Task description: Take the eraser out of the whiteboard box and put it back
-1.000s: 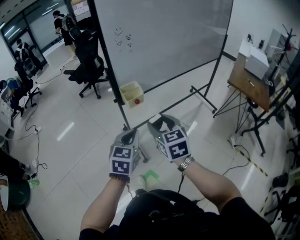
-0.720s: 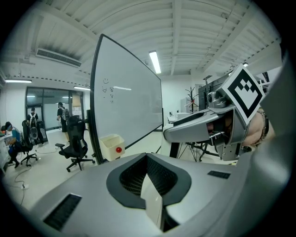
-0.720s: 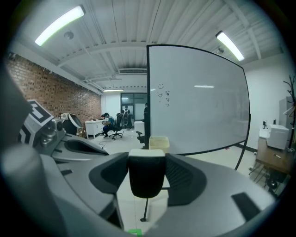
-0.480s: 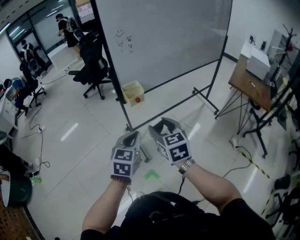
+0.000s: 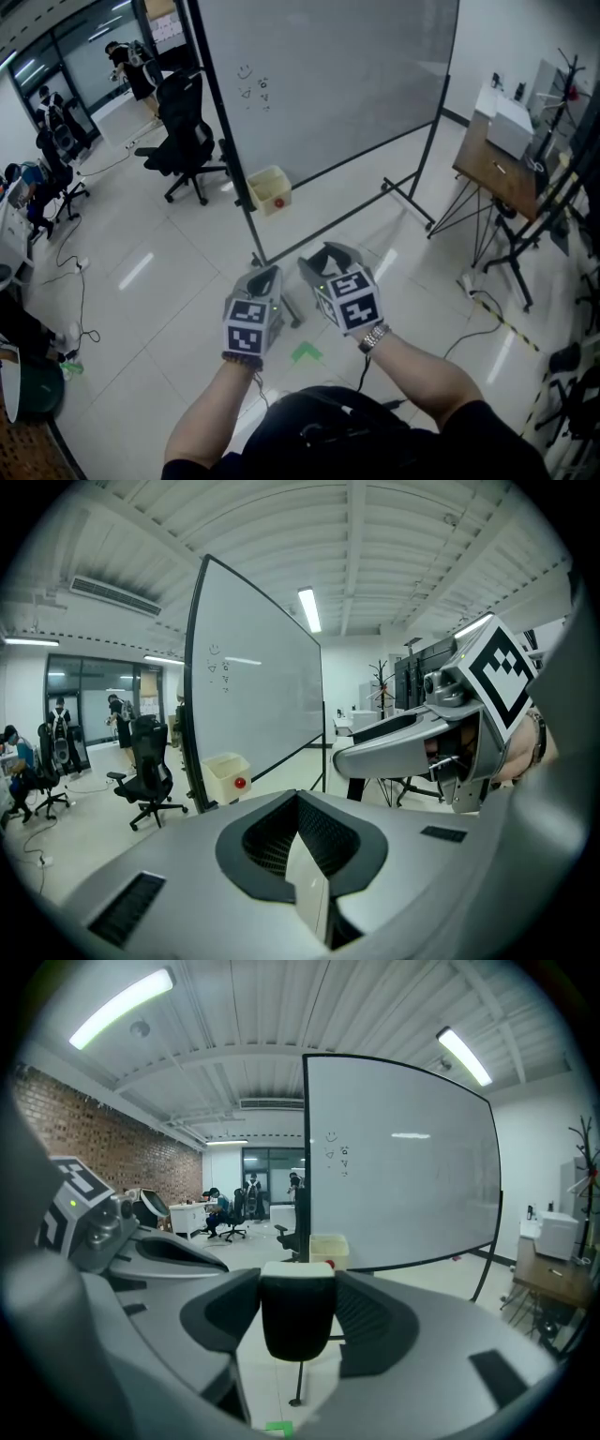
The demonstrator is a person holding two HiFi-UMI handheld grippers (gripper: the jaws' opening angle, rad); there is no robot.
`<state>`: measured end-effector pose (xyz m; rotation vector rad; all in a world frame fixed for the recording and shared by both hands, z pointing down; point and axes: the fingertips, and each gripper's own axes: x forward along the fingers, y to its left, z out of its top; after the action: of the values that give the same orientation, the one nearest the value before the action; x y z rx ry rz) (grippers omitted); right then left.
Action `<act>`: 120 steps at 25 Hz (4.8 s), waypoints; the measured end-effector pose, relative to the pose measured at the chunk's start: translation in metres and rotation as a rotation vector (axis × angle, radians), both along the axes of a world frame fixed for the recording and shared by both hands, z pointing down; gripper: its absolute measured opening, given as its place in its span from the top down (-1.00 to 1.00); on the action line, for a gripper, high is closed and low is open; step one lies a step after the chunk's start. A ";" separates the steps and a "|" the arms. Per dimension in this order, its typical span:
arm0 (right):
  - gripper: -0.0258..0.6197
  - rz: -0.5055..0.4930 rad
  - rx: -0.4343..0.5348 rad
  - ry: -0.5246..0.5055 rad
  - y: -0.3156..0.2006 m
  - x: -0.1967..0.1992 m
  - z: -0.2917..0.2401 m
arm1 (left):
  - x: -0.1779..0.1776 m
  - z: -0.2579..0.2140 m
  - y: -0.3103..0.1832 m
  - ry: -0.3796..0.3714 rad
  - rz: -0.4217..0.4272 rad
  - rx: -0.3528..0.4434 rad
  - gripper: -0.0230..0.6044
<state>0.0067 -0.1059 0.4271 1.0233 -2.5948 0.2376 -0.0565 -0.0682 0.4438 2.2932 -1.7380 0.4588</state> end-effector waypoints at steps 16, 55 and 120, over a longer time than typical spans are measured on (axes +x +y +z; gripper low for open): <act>0.06 0.042 0.010 0.002 0.018 -0.011 -0.006 | -0.014 -0.002 0.014 0.022 0.033 0.001 0.93; 0.06 -0.044 -0.003 -0.026 -0.030 0.015 0.000 | 0.012 0.012 -0.031 0.016 -0.067 -0.030 0.93; -0.05 -0.009 0.038 -0.141 -0.168 -0.090 -0.037 | -0.070 0.036 -0.210 -0.079 0.163 -0.004 0.44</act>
<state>-0.0831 -0.2741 0.3901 1.0425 -2.7395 0.2681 -0.1263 -0.2782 0.4793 2.4562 -1.5882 0.5905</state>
